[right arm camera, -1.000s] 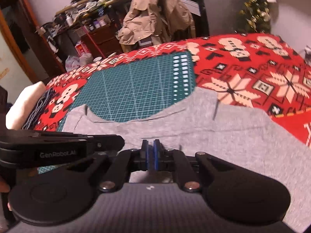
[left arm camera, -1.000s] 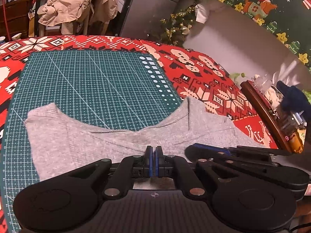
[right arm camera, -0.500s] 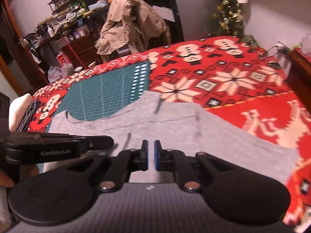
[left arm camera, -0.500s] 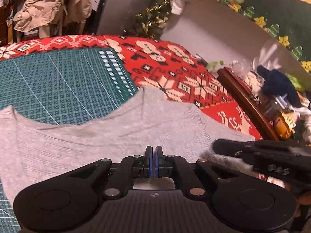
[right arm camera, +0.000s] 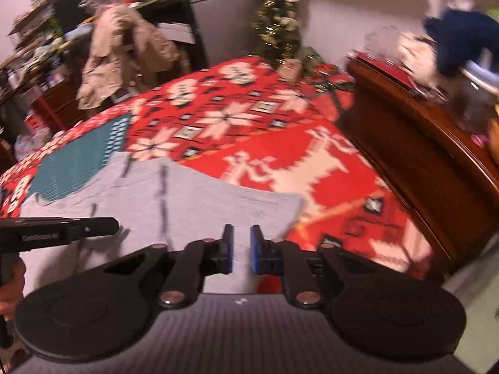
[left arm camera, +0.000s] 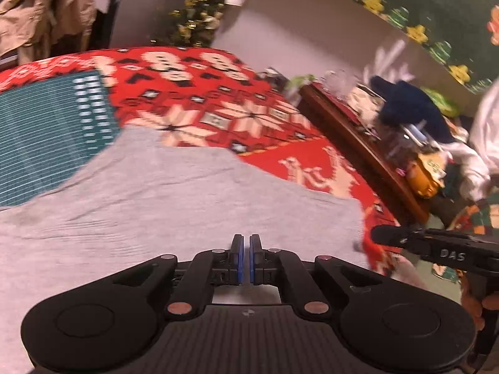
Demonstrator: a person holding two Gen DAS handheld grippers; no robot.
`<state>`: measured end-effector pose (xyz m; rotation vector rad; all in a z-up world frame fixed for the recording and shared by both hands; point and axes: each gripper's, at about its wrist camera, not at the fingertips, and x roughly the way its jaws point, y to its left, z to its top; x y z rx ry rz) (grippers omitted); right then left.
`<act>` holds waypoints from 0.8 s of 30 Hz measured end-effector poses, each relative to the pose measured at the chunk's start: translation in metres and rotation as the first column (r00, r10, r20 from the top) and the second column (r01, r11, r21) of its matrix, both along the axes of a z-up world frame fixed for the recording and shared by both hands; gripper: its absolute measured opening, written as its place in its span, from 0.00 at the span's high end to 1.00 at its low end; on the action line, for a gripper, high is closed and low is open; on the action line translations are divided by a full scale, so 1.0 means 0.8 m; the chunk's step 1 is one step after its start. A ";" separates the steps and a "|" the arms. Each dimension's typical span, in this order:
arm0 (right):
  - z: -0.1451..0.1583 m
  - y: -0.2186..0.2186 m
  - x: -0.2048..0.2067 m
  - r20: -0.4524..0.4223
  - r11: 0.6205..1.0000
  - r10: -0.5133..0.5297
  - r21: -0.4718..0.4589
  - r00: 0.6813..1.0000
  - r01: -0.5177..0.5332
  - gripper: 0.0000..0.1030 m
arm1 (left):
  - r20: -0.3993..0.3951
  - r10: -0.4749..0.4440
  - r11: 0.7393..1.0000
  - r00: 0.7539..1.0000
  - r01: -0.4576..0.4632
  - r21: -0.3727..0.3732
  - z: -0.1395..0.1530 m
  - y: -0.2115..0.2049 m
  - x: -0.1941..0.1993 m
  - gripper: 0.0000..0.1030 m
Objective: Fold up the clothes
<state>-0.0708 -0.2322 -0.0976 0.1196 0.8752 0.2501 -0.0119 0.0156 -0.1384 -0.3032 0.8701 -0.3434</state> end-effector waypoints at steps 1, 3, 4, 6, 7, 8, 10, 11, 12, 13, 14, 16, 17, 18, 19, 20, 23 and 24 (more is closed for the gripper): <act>-0.003 -0.007 -0.001 -0.009 1.000 -0.017 0.004 1.000 0.017 0.81 | -0.001 -0.016 1.000 1.000 0.016 -0.001 -0.001 -0.009 0.003 0.98; -0.008 -0.016 -0.003 -0.020 0.999 -0.033 0.016 0.999 0.033 0.76 | -0.007 -0.045 0.999 0.999 0.045 0.004 -0.003 -0.026 0.007 0.98; -0.012 -0.018 -0.002 -0.030 0.999 -0.038 0.019 0.999 0.039 0.76 | -0.011 -0.059 0.998 0.998 0.059 0.006 -0.004 -0.034 0.010 0.98; -0.018 -0.021 0.000 -0.046 0.998 -0.047 0.027 0.998 0.049 0.74 | -0.019 -0.079 0.997 0.997 0.079 0.010 -0.009 -0.047 0.014 0.98; -0.020 -0.022 0.002 -0.054 0.998 -0.050 0.032 0.997 0.051 0.73 | -0.025 -0.085 0.996 0.996 0.086 0.012 -0.011 -0.052 0.016 0.98; -0.023 -0.021 0.004 -0.060 0.998 -0.052 0.035 0.997 0.054 0.72 | -0.029 -0.089 0.996 0.996 0.089 0.009 -0.013 -0.056 0.017 0.98; -0.027 -0.019 0.007 -0.074 0.998 -0.053 0.041 0.996 0.056 0.71 | -0.036 -0.094 0.996 0.995 0.094 -0.008 -0.016 -0.061 0.020 0.98; -0.029 -0.018 0.007 -0.081 0.998 -0.051 0.044 0.995 0.055 0.71 | -0.041 -0.098 0.995 0.994 0.097 -0.018 -0.017 -0.063 0.021 0.98; -0.030 -0.016 0.008 -0.088 0.997 -0.049 0.047 0.995 0.054 0.71 | -0.047 -0.101 0.995 0.994 0.100 -0.028 -0.018 -0.066 0.023 0.98; -0.032 -0.015 0.008 -0.094 0.997 -0.047 0.049 0.994 0.052 0.71 | -0.054 -0.107 0.994 0.993 0.105 -0.037 -0.020 -0.068 0.024 0.98; -0.033 -0.012 0.006 -0.100 0.998 -0.043 0.048 0.994 0.048 0.71 | -0.052 -0.109 0.993 0.993 0.107 -0.041 -0.021 -0.071 0.023 0.98; -0.035 -0.007 0.003 -0.115 0.998 -0.045 0.035 0.992 0.049 0.71 | -0.050 -0.118 0.992 0.992 0.115 -0.046 -0.021 -0.076 0.022 0.98; -0.036 -0.005 0.001 -0.114 0.998 -0.046 0.031 0.992 0.050 0.71 | -0.052 -0.120 0.992 0.991 0.118 -0.051 -0.021 -0.077 0.022 0.98; -0.036 -0.003 0.001 -0.115 0.998 -0.050 0.030 0.992 0.054 0.71 | -0.053 -0.123 0.991 0.991 0.120 -0.056 -0.021 -0.078 0.022 0.98; -0.037 -0.002 0.002 -0.115 0.998 -0.054 0.027 0.992 0.057 0.71 | -0.054 -0.124 0.991 0.991 0.121 -0.059 -0.021 -0.078 0.022 0.98; -0.037 0.000 0.003 -0.113 0.998 -0.056 0.020 0.992 0.059 0.73 | -0.054 -0.126 0.991 0.991 0.122 -0.062 -0.021 -0.078 0.022 0.98; -0.039 0.007 0.008 -0.107 0.998 -0.066 -0.002 0.992 0.066 0.84 | -0.058 -0.125 0.990 0.990 0.121 -0.072 -0.021 -0.078 0.021 0.98; -0.039 0.009 0.010 -0.106 0.998 -0.070 -0.008 0.992 0.070 0.86 | -0.060 -0.123 0.990 0.991 0.119 -0.075 -0.021 -0.077 0.021 0.98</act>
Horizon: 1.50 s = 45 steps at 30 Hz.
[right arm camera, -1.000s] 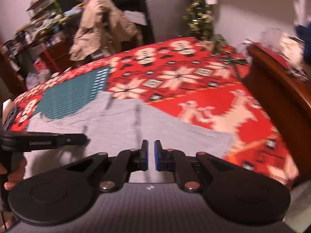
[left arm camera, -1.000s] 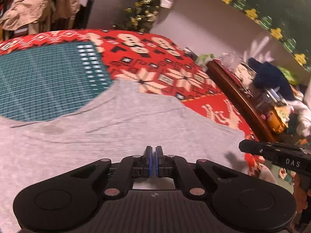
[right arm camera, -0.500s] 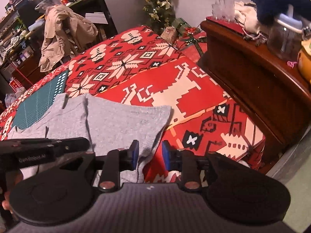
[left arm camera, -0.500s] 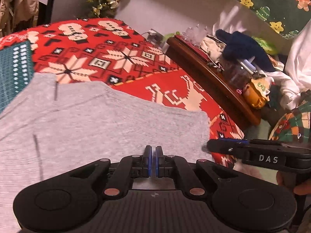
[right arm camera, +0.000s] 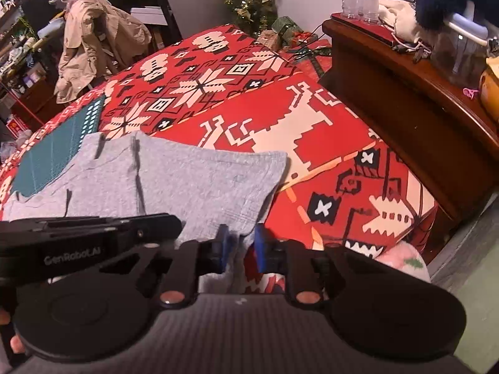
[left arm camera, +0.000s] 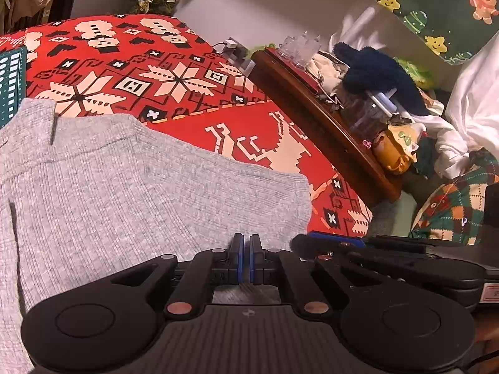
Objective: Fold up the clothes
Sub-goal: 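Open both grippers and lift them away from the folded shirt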
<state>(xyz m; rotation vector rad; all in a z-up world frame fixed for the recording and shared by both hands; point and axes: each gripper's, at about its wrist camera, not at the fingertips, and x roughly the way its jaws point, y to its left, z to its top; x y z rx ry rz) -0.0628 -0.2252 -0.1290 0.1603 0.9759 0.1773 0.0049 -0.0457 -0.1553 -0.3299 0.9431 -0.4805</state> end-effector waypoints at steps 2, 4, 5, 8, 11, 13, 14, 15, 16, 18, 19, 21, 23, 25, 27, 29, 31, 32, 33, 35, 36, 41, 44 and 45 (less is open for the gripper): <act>-0.001 0.004 0.002 0.000 1.000 0.000 -0.006 1.000 0.000 0.97 | -0.004 0.003 1.000 1.000 -0.003 -0.004 0.000 0.002 -0.002 0.98; 0.001 0.002 -0.001 0.008 1.000 -0.004 -0.004 1.000 0.004 0.97 | -0.001 0.007 1.000 1.000 -0.007 -0.009 0.004 0.006 -0.006 0.98; 0.004 0.000 -0.003 0.018 1.000 -0.007 0.002 1.000 0.007 0.98 | 0.001 0.006 1.000 1.000 -0.006 -0.019 0.007 0.008 -0.008 0.98; 0.016 -0.005 -0.011 0.051 1.000 -0.010 0.025 0.999 0.009 0.98 | 0.010 -0.016 0.997 1.000 0.016 -0.072 0.019 0.010 -0.014 0.98; 0.029 -0.007 -0.017 0.079 0.998 0.014 0.059 0.997 -0.018 0.98 | 0.032 -0.070 0.991 0.997 0.073 -0.116 0.032 0.004 -0.016 0.98; 0.035 -0.008 -0.017 0.083 0.995 0.023 0.094 0.996 -0.031 0.98 | 0.045 -0.094 0.989 0.995 0.098 -0.111 0.035 -0.001 -0.021 0.95; 0.037 -0.010 -0.017 0.080 0.992 0.024 0.119 0.997 -0.033 0.97 | 0.050 -0.102 0.989 0.993 0.107 -0.105 0.036 -0.002 -0.023 0.95; 0.038 -0.011 -0.016 0.076 0.989 0.021 0.141 0.997 -0.031 0.97 | 0.050 -0.104 0.989 0.993 0.108 -0.100 0.036 -0.003 -0.025 0.95; 0.039 -0.012 -0.015 0.073 0.986 0.019 0.161 0.997 -0.030 0.97 | 0.044 -0.097 0.989 0.994 0.101 -0.105 0.036 -0.002 -0.027 0.95; 0.041 -0.008 -0.012 0.079 0.985 0.026 0.171 0.996 -0.040 0.97 | 0.034 -0.069 0.990 0.997 0.072 -0.123 0.035 0.009 -0.030 0.95; 0.044 -0.005 -0.012 0.088 0.984 0.036 0.169 0.996 -0.050 0.97 | 0.034 -0.045 0.991 0.998 0.049 -0.127 0.036 0.018 -0.034 0.95; 0.053 0.007 -0.009 0.111 0.981 0.063 0.178 0.992 -0.082 0.98 | 0.036 0.000 0.992 0.999 0.005 -0.128 0.039 0.039 -0.043 0.95; 0.066 0.025 -0.007 0.141 0.974 0.102 0.186 0.985 -0.127 0.98 | 0.039 0.051 0.990 0.998 -0.046 -0.131 0.045 0.066 -0.056 0.95; 0.081 0.050 -0.007 0.172 0.965 0.151 0.188 0.973 -0.183 0.98 | 0.046 0.102 0.987 0.994 -0.096 -0.129 0.051 0.094 -0.071 0.95; 0.095 0.085 -0.009 0.209 0.951 0.217 0.176 0.954 -0.255 0.98 | 0.057 0.156 0.982 0.986 -0.149 -0.116 0.058 0.122 -0.089 0.95; 0.105 0.123 -0.015 0.237 0.933 0.285 0.152 0.929 -0.325 0.98 | 0.066 0.218 0.973 0.974 -0.212 -0.093 0.063 0.150 -0.109 0.95; 0.109 0.163 -0.024 0.249 0.908 0.357 0.134 0.900 -0.397 0.98 | 0.062 0.283 0.956 0.957 -0.276 -0.097 0.064 0.181 -0.133 0.95; 0.109 0.184 -0.029 0.252 0.892 0.395 0.127 0.884 -0.435 0.98 | 0.056 0.314 0.946 0.948 -0.307 -0.103 0.063 0.196 -0.145 0.95; 0.109 0.201 -0.034 0.253 0.879 0.423 0.120 0.870 -0.462 0.98 | 0.051 0.344 0.935 0.938 -0.337 -0.109 0.062 0.210 -0.157 0.95; 0.106 0.236 -0.044 0.249 0.849 0.482 0.106 0.840 -0.518 0.98 | 0.044 0.399 0.913 0.916 -0.392 -0.116 0.060 0.236 -0.181 0.95; 0.103 0.251 -0.050 0.245 0.835 0.506 0.100 0.827 -0.541 0.98 | 0.040 0.420 0.903 0.907 -0.413 -0.118 0.058 0.245 -0.191 0.95; 0.088 0.315 -0.075 0.214 0.780 0.601 0.053 0.770 -0.624 0.98 | 0.021 0.503 0.857 0.864 -0.496 -0.141 0.049 0.283 -0.223 0.95; 0.078 0.333 -0.084 0.204 0.758 0.631 0.045 0.748 -0.651 0.98 | 0.026 0.521 0.846 0.853 -0.512 -0.145 0.047 0.291 -0.230 0.95; 0.076 0.337 -0.085 0.202 0.754 0.636 0.044 0.745 -0.656 0.98 | 0.027 0.525 0.844 0.851 -0.516 -0.149 0.046 0.293 -0.231 0.95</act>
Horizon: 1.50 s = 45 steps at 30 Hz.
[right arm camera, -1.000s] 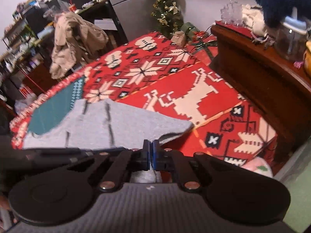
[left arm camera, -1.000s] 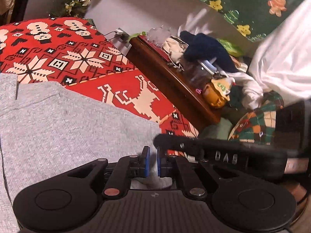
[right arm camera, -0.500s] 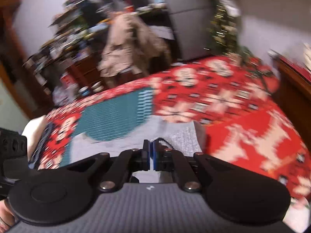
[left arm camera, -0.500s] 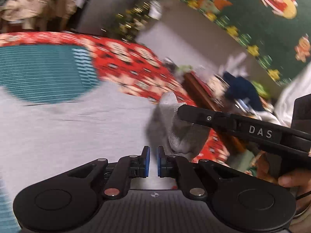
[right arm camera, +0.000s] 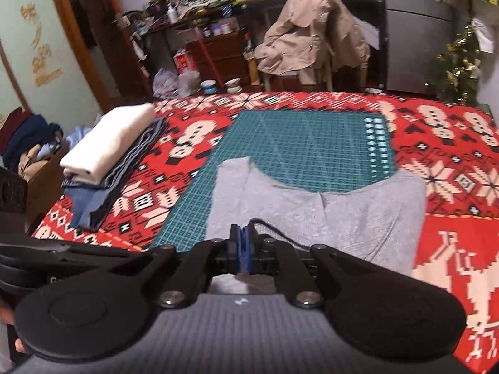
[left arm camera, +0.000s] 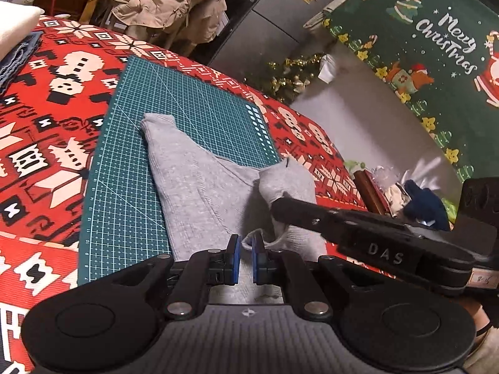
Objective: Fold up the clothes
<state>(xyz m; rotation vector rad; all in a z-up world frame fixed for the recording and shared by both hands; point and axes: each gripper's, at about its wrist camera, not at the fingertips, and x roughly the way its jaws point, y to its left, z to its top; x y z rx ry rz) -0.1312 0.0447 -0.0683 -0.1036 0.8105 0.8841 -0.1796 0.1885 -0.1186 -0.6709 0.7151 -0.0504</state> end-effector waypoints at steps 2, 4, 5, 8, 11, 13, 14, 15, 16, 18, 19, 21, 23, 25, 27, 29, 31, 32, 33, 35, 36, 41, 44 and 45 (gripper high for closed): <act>-0.004 0.006 -0.001 0.005 1.000 0.010 -0.008 1.000 -0.010 0.98 | 0.000 0.008 1.000 1.000 -0.008 -0.007 -0.003 0.001 -0.001 0.95; -0.009 0.008 0.001 0.004 1.000 0.015 -0.006 1.000 -0.015 0.97 | -0.004 0.015 1.000 1.000 -0.015 -0.014 -0.006 0.003 -0.001 0.95; -0.011 0.009 0.001 0.002 1.000 0.017 -0.008 1.000 -0.017 0.97 | -0.007 0.017 1.000 1.000 -0.018 -0.015 -0.008 0.004 -0.001 0.95; -0.019 0.010 0.005 -0.026 0.999 0.037 -0.010 0.999 -0.038 0.92 | -0.018 0.023 1.000 1.000 -0.024 -0.017 -0.011 0.006 -0.002 0.95; -0.021 0.008 0.003 -0.029 0.999 0.039 -0.002 0.999 -0.039 0.84 | -0.019 0.026 1.000 0.999 -0.027 -0.017 -0.012 0.007 -0.003 0.95; -0.020 0.005 0.001 -0.028 0.999 0.038 -0.004 0.999 -0.038 0.83 | -0.018 0.029 0.999 0.999 -0.030 -0.019 -0.012 0.007 -0.002 0.95; -0.020 0.004 0.001 -0.030 0.999 0.039 -0.004 0.999 -0.040 0.83 | -0.018 0.030 0.999 0.999 -0.030 -0.018 -0.012 0.007 -0.002 0.95; -0.020 0.003 0.000 -0.031 0.999 0.039 -0.005 0.999 -0.039 0.83 | -0.018 0.029 0.999 0.999 -0.030 -0.016 -0.012 0.006 -0.002 0.95; -0.019 0.002 0.000 -0.031 0.999 0.039 -0.007 0.999 -0.039 0.83 | -0.019 0.029 0.999 0.999 -0.029 -0.015 -0.011 0.005 -0.003 0.95; -0.018 0.000 0.000 -0.033 0.999 0.037 -0.008 0.999 -0.037 0.82 | -0.022 0.025 1.000 0.999 -0.026 -0.012 -0.011 0.003 -0.002 0.95; -0.017 0.000 0.000 -0.034 0.999 0.037 -0.008 0.999 -0.037 0.82 | -0.025 0.024 1.000 0.999 -0.025 -0.010 -0.012 0.002 -0.002 0.95; -0.016 -0.001 0.000 -0.035 0.999 0.036 -0.008 0.999 -0.036 0.80 | -0.028 0.025 1.000 0.999 -0.025 -0.005 -0.012 0.000 -0.003 0.95; -0.013 -0.003 -0.001 -0.034 0.999 0.034 -0.006 0.999 -0.035 0.77 | -0.031 0.025 1.000 0.999 -0.025 0.000 -0.012 -0.001 -0.003 0.95; -0.010 -0.006 -0.001 -0.032 0.999 0.034 0.000 0.999 -0.034 0.76 | -0.035 0.025 1.000 0.999 -0.025 0.004 -0.011 -0.003 -0.003 0.95; -0.006 -0.012 -0.003 -0.021 0.999 0.035 0.001 0.999 -0.035 0.73 | -0.032 0.019 1.000 0.999 -0.019 0.005 -0.010 -0.006 -0.002 0.95; -0.003 -0.023 -0.004 -0.011 1.000 0.024 0.001 1.000 -0.024 0.71 | -0.027 0.008 1.000 1.000 -0.008 0.005 -0.007 -0.011 -0.001 0.95; -0.001 -0.038 -0.004 -0.007 1.000 0.011 -0.008 1.000 -0.011 0.71 | -0.025 -0.004 1.000 1.000 0.004 0.006 -0.006 -0.015 0.002 0.95; -0.001 -0.047 -0.004 -0.008 1.000 0.004 -0.017 1.000 -0.004 0.70 | -0.028 -0.008 1.000 1.000 0.008 0.005 -0.007 -0.018 0.003 0.95; -0.001 -0.056 -0.004 -0.009 1.000 -0.003 -0.025 1.000 0.002 0.70 | -0.031 -0.013 1.000 0.999 0.013 0.003 -0.008 -0.020 0.005 0.93; -0.004 -0.071 -0.004 -0.004 0.998 -0.011 -0.055 1.000 0.010 0.70 | -0.036 -0.023 1.000 0.999 0.023 -0.002 -0.010 -0.024 0.009 0.91; -0.008 -0.078 -0.005 -0.002 0.997 -0.009 -0.076 1.000 0.009 0.70 | -0.040 -0.029 1.000 0.999 0.028 -0.008 -0.011 -0.026 0.012 0.88; -0.032 -0.102 -0.009 -0.038 0.992 -0.012 -0.125 0.999 0.007 0.70 | -0.037 -0.047 0.999 0.998 0.047 0.014 -0.016 -0.033 0.020 0.78; -0.039 -0.106 -0.011 -0.058 0.992 -0.019 -0.122 0.998 0.012 0.70 | -0.031 -0.090 0.991 0.995 0.093 0.097 -0.018 -0.044 0.023 0.76; -0.039 -0.107 -0.011 -0.062 0.993 -0.021 -0.118 0.998 0.013 0.70 | -0.030 -0.110 0.985 0.993 0.113 0.133 -0.019 -0.049 0.024 0.76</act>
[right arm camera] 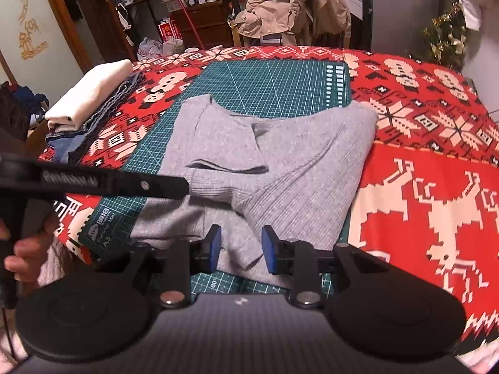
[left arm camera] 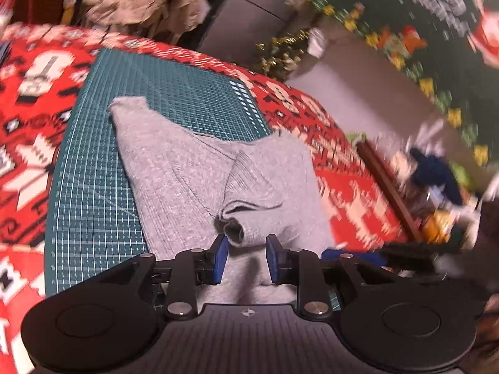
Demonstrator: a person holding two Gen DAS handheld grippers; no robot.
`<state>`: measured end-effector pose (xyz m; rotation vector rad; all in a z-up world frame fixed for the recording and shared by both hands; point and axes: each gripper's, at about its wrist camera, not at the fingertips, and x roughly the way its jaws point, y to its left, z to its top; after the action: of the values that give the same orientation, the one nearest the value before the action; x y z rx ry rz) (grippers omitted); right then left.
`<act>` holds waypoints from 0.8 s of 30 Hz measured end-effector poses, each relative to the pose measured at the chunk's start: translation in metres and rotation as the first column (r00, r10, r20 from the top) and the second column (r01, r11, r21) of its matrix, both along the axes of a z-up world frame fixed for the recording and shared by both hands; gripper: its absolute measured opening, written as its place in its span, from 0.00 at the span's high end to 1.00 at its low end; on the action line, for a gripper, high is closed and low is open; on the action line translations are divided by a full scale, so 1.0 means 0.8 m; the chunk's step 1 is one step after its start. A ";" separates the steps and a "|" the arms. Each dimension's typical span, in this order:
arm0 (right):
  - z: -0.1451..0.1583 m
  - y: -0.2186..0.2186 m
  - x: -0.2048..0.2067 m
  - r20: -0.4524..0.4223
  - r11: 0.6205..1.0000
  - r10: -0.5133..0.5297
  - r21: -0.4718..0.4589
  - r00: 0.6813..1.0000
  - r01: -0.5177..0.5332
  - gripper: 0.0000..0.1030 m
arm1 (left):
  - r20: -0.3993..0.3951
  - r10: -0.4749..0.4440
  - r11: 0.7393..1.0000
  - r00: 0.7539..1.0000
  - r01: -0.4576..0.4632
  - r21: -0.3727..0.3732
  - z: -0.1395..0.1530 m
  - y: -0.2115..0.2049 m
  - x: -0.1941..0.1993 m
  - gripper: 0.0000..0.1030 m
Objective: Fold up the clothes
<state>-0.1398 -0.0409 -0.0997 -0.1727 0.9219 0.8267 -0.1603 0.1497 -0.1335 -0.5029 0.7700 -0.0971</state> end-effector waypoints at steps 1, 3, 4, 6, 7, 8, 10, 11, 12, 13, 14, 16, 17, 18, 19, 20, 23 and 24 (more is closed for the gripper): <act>0.000 -0.001 0.000 -0.003 1.000 -0.001 0.004 1.000 0.001 0.70 | 0.007 -0.022 0.999 1.000 0.022 0.034 -0.001 -0.005 0.001 0.76; 0.000 -0.004 0.001 -0.006 1.000 -0.006 0.008 1.000 0.006 0.70 | 0.007 -0.049 0.993 0.999 0.048 0.109 -0.003 -0.014 0.004 0.76; 0.000 -0.004 0.002 -0.007 1.000 -0.008 0.009 1.000 0.008 0.70 | 0.008 -0.061 0.987 0.998 0.059 0.149 -0.005 -0.018 0.005 0.76; 0.000 -0.005 0.005 -0.010 1.000 -0.014 0.010 1.000 0.014 0.70 | 0.008 -0.086 0.970 0.996 0.082 0.228 -0.008 -0.027 0.009 0.77; 0.001 -0.006 0.006 -0.011 1.000 -0.017 0.011 1.000 0.017 0.70 | 0.014 -0.102 0.960 0.995 0.095 0.263 -0.009 -0.031 0.010 0.77; 0.001 -0.006 0.007 -0.011 1.000 -0.020 0.011 1.000 0.020 0.70 | 0.020 -0.116 0.951 0.993 0.105 0.290 -0.010 -0.034 0.011 0.77; 0.002 -0.005 0.009 -0.013 1.000 -0.025 0.012 1.000 0.025 0.70 | 0.030 -0.135 0.938 0.990 0.118 0.327 -0.012 -0.041 0.015 0.83; 0.001 -0.006 0.010 -0.016 1.000 -0.027 0.013 0.999 0.028 0.70 | 0.036 -0.145 0.935 0.989 0.125 0.332 -0.012 -0.041 0.017 0.90; 0.001 -0.006 0.010 -0.020 0.999 -0.030 0.013 0.999 0.030 0.70 | 0.039 -0.152 0.933 0.988 0.130 0.334 -0.012 -0.042 0.018 0.97; 0.000 -0.006 0.011 -0.024 0.999 -0.032 0.014 0.999 0.032 0.70 | 0.054 -0.156 0.936 0.986 0.130 0.327 -0.008 -0.041 0.017 0.97; 0.000 -0.007 0.011 -0.027 0.999 -0.034 0.014 0.999 0.035 0.70 | 0.069 -0.160 0.939 0.985 0.130 0.319 -0.005 -0.040 0.015 0.97; 0.000 -0.008 0.012 -0.029 0.999 -0.037 0.014 0.999 0.037 0.70 | 0.087 -0.156 0.952 0.984 0.126 0.279 0.007 -0.034 0.012 0.97; 0.000 -0.008 0.013 -0.028 0.999 -0.038 0.014 0.999 0.038 0.70 | 0.085 -0.155 0.959 0.984 0.129 0.253 0.013 -0.031 0.010 0.97; 0.000 -0.009 0.014 -0.028 0.999 -0.039 0.014 0.999 0.039 0.70 | 0.082 -0.152 0.967 0.985 0.131 0.219 0.018 -0.027 0.008 0.98; 0.000 -0.009 0.014 -0.028 0.999 -0.040 0.013 0.999 0.040 0.70 | 0.079 -0.149 0.974 0.986 0.132 0.183 0.024 -0.022 0.006 0.98; -0.001 -0.010 0.015 -0.029 0.999 -0.043 0.013 0.999 0.044 0.70 | 0.071 -0.152 0.980 0.986 0.141 0.142 0.028 -0.017 0.005 0.98; -0.003 -0.013 0.019 -0.038 0.998 -0.054 0.017 0.998 0.055 0.70 | 0.036 -0.164 0.985 0.986 0.161 0.069 0.032 -0.011 0.003 0.98; -0.004 -0.014 0.020 -0.041 0.998 -0.057 0.019 0.998 0.058 0.70 | 0.017 -0.166 0.984 0.986 0.164 0.068 0.030 -0.010 0.004 0.98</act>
<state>-0.1241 -0.0520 -0.1029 -0.1119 0.9521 0.7887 -0.1573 0.1416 -0.1091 -0.3738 0.7894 -0.2301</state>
